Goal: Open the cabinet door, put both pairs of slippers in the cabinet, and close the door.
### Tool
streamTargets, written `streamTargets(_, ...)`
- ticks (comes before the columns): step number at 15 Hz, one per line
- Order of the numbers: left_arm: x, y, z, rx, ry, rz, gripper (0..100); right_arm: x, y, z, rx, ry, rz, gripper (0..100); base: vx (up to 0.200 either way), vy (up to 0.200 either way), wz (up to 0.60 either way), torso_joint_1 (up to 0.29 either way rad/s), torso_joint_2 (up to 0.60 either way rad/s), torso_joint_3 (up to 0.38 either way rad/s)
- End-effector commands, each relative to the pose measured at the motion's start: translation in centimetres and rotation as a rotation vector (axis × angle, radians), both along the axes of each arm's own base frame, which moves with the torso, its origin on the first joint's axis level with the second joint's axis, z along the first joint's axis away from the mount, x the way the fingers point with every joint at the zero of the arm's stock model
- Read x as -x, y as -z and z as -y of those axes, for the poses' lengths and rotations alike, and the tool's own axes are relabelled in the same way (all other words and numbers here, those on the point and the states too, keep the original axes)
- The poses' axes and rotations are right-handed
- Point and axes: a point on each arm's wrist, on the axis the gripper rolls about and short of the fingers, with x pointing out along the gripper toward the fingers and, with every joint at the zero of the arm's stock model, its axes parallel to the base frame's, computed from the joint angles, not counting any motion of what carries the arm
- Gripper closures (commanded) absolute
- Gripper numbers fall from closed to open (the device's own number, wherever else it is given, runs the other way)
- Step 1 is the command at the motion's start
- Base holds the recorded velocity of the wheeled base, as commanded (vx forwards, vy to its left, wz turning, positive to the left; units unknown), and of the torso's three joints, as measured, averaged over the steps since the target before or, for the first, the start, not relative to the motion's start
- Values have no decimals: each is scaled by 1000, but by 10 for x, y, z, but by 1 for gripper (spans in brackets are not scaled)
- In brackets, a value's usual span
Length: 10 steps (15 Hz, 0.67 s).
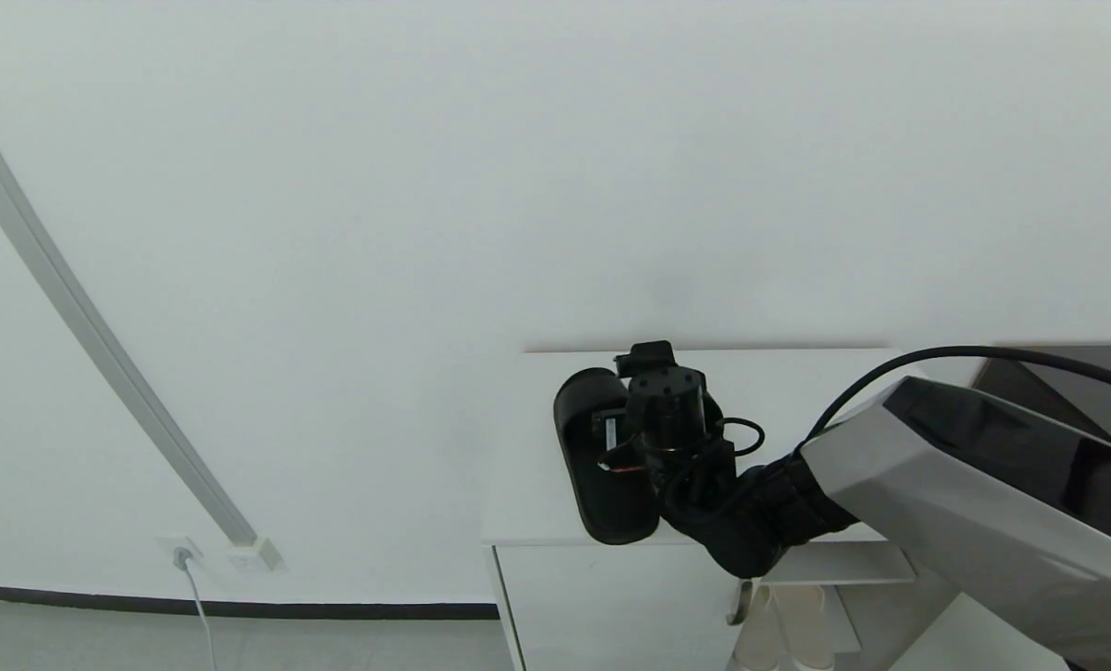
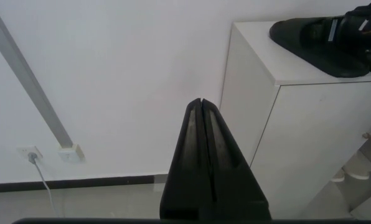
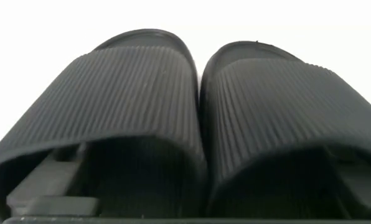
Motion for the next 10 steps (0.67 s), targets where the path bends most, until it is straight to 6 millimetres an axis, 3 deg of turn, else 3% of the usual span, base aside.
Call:
streamTargets(1, 0, 0, 0, 0, -2, 0, 100, -2, 2, 0, 1, 1, -1, 100, 0, 0, 0, 0, 0, 0)
streamTargets(7, 0, 0, 0, 0, 0, 0, 100, 1, 0, 2, -4, 2, 0, 100, 0, 0, 0, 0, 0, 0)
streamTargets(9, 0, 0, 0, 0, 0, 0, 100, 9, -18, 8, -19, -1, 19, 100, 0, 0, 0, 0, 0, 0)
streamTargets(10, 0, 0, 0, 0, -2, 0, 100, 20, -39, 16, -39, -11, 38, 100, 0, 0, 0, 0, 0, 0)
